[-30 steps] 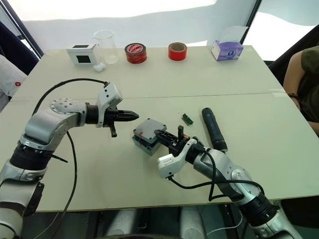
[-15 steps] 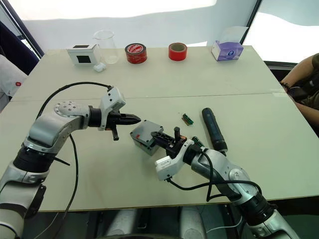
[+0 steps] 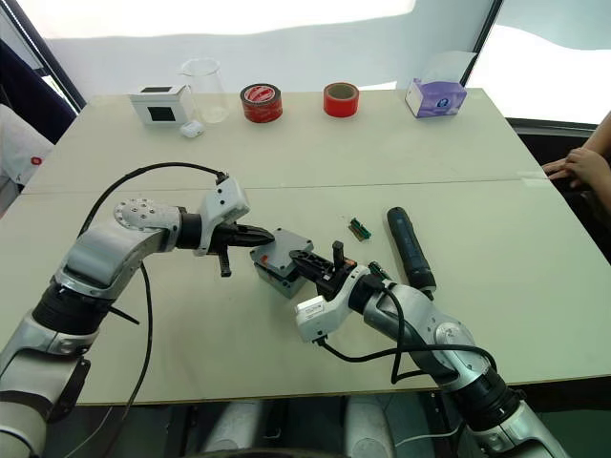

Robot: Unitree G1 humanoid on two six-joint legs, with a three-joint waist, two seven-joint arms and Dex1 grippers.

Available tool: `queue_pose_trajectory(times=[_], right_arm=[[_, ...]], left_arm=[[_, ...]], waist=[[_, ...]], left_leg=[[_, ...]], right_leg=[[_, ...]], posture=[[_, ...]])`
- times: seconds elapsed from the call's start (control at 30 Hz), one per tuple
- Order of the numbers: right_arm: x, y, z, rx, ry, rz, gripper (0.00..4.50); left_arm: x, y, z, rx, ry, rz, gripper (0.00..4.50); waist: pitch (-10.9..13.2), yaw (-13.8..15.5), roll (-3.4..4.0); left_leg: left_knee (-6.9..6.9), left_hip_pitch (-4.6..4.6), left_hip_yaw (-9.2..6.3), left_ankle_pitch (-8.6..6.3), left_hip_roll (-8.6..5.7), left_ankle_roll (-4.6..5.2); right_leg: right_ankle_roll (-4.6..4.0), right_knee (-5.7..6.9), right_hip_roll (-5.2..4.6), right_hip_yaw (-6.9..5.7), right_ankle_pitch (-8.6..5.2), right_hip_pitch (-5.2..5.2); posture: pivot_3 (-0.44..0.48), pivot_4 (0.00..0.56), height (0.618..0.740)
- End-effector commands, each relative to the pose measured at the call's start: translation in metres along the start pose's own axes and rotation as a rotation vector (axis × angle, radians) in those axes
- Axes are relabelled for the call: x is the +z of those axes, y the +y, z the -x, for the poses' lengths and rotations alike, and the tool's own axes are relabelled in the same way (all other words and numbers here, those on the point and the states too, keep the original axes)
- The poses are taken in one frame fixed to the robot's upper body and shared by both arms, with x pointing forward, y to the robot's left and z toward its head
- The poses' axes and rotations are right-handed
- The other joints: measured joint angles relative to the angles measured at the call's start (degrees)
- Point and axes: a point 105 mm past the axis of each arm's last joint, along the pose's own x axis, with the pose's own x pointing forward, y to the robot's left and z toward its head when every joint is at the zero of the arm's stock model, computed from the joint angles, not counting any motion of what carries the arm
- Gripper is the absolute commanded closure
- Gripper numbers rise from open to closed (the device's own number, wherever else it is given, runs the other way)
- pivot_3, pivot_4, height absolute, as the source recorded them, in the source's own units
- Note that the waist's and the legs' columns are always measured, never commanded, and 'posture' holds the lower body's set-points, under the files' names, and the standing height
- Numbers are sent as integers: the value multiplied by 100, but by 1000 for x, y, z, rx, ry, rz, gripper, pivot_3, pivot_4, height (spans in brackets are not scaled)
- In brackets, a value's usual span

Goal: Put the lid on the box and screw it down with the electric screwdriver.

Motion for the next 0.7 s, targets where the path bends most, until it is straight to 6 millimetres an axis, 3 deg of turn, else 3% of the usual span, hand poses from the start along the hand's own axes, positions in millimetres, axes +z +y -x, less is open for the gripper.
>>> queue_pose_trajectory(times=[0.03,0.07,0.13,0.17,0.43,0.7], right_arm=[[1,8,5,36,-1,-16,4375],[1,9,5,34,3,-27,4375],[0,8,5,30,8,-40,3365],[0,7,5,28,10,-42,3184],[-4,5,12,21,50,-51,203],[1,1,23,6,52,-69,203]], left_arm=[[-6,-14,-8,-63,44,-47,4488],[-8,-18,-10,-79,56,-50,4488],[-17,-24,-15,-109,87,-50,4500],[-21,-24,-17,-109,99,-45,4500],[-38,-24,-25,-104,151,-22,4500],[-45,-34,-31,-135,155,-30,4500]], waist=[[-1,3,0],[-2,6,0],[-5,11,-1],[-5,17,-1],[-34,22,-9],[-78,78,-4]], left_leg=[[-2,16,0,-3,0,5],[-2,23,0,-6,0,10],[-3,41,0,-22,0,38],[-3,46,-1,-23,0,39],[-6,93,-3,-32,0,53],[-6,95,-3,-36,-1,59]], right_leg=[[0,-3,0,-1,-1,16],[0,-5,0,-1,-1,24],[0,-7,0,-1,-2,43],[0,-8,0,-1,-2,49],[1,-15,-1,-2,-5,101],[1,-19,-2,-2,-5,103]], posture=[[0,150,740],[0,150,740],[0,150,740],[0,150,740],[0,150,740],[0,150,740]])
